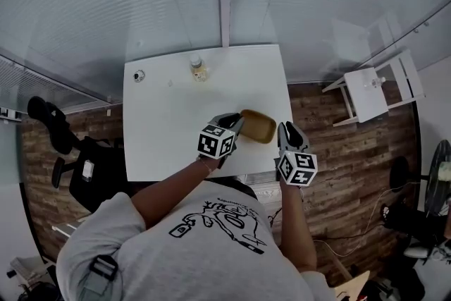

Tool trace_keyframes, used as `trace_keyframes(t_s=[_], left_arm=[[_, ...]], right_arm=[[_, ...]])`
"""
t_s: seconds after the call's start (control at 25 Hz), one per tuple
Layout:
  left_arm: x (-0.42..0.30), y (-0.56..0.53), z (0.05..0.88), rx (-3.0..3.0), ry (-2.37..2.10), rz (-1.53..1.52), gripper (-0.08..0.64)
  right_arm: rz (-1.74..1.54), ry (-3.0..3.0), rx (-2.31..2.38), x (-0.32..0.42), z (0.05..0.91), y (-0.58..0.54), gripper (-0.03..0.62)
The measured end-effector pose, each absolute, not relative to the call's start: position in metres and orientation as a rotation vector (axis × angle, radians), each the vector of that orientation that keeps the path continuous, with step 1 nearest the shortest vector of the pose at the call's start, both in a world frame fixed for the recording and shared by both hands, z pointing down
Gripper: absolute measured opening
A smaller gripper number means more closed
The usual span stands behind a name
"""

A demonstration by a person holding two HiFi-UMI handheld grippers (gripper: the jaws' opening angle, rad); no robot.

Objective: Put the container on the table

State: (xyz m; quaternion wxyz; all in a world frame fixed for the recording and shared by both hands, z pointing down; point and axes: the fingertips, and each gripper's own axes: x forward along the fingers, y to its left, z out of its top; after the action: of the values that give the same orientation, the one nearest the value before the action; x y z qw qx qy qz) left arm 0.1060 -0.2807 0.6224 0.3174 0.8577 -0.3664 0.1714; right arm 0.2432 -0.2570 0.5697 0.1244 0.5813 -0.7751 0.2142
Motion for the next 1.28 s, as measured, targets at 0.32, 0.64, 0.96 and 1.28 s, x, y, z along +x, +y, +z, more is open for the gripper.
trace_keyframes(t_s=[0.32, 0.64, 0.96, 1.28], left_arm=[[0.115, -0.275, 0.493, 2.493, -0.918, 0.226, 0.020], [0.118, -0.244, 0.389, 2.699, -0.874, 0.073, 0.012], [0.121, -0.214, 0.337, 2.777, -0.816, -0.008, 0.012], [0.104, -0.207, 0.327, 2.792, -0.830, -0.025, 0.012]], right_arm=[[0.354, -2.421, 1.700, 0.231, 0.448, -0.243, 0.040], [0.170, -2.524, 1.696, 0.217, 0.347, -0.216, 0.026], [0.132, -2.600, 1.673, 0.196, 0.301, -0.183, 0.026], [0.122, -2.597, 1.627, 0.184, 0.299, -0.169, 0.018]])
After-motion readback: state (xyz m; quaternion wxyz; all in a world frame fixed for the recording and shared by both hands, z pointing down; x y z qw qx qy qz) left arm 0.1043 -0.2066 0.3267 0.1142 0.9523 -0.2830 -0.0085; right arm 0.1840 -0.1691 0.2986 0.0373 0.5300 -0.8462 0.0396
